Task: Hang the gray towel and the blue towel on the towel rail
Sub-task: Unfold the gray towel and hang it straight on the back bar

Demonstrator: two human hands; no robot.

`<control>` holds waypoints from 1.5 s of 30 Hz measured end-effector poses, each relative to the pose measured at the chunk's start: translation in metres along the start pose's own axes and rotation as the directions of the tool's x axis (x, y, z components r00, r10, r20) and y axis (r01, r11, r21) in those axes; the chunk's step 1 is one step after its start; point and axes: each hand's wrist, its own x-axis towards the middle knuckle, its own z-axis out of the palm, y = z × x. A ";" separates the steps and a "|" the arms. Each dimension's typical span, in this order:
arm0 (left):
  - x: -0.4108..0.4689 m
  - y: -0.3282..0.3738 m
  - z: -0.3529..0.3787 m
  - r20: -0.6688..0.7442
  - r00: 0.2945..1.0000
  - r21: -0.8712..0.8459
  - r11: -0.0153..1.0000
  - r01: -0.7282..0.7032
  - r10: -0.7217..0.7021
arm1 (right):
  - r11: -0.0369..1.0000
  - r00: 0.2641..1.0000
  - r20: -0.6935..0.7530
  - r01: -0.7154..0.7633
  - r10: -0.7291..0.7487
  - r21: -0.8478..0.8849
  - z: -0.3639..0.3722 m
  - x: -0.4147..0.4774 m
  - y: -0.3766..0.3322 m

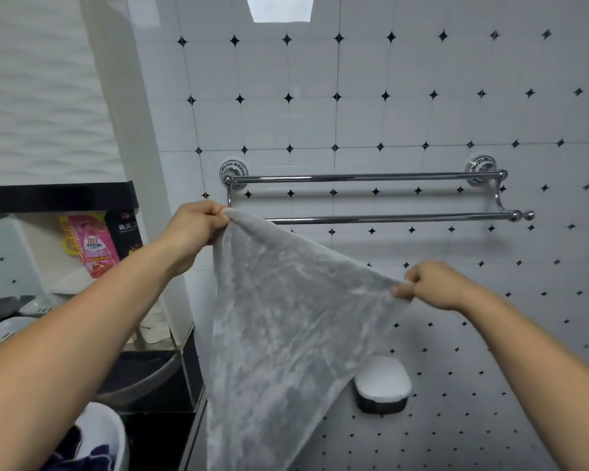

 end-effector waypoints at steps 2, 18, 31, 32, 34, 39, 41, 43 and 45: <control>0.000 -0.009 -0.007 -0.036 0.999 0.018 1.000 0.023 -0.023 | 0.936 0.990 -0.110 -0.039 0.082 0.349 -0.016 0.000 0.000; -0.005 -0.041 -0.019 -0.143 0.989 0.168 0.983 0.068 -0.044 | 0.649 0.917 -0.398 0.309 -0.010 0.695 -0.071 -0.011 -0.042; -0.005 -0.061 -0.003 -0.010 0.982 -0.043 0.981 0.188 -0.188 | 0.806 0.976 0.034 0.156 -0.214 0.571 -0.071 -0.022 -0.042; -0.004 -0.063 -0.005 -0.022 0.982 -0.030 0.982 0.185 -0.186 | 0.870 0.978 0.081 0.130 -0.191 0.476 -0.065 -0.023 -0.040; -0.004 -0.069 -0.005 -0.006 0.983 0.022 0.983 0.185 -0.184 | 0.954 0.987 0.115 0.076 -0.113 0.290 -0.051 -0.021 -0.039; -0.005 -0.074 0.006 0.040 0.985 0.036 0.986 0.165 -0.166 | 0.956 0.977 -0.169 -0.074 0.126 0.285 -0.044 -0.018 -0.044; -0.002 -0.073 0.007 0.030 0.987 0.033 0.987 0.156 -0.157 | 0.965 0.998 -0.052 0.041 -0.029 0.260 -0.018 -0.031 -0.065; 0.000 -0.074 0.005 0.011 0.986 0.024 0.986 0.163 -0.164 | 0.949 0.994 0.031 0.087 -0.101 0.302 0.000 -0.041 -0.074; -0.001 -0.076 0.001 -0.001 0.987 0.039 0.986 0.163 -0.163 | 0.944 0.993 -0.107 -0.012 0.050 0.331 -0.012 -0.030 -0.067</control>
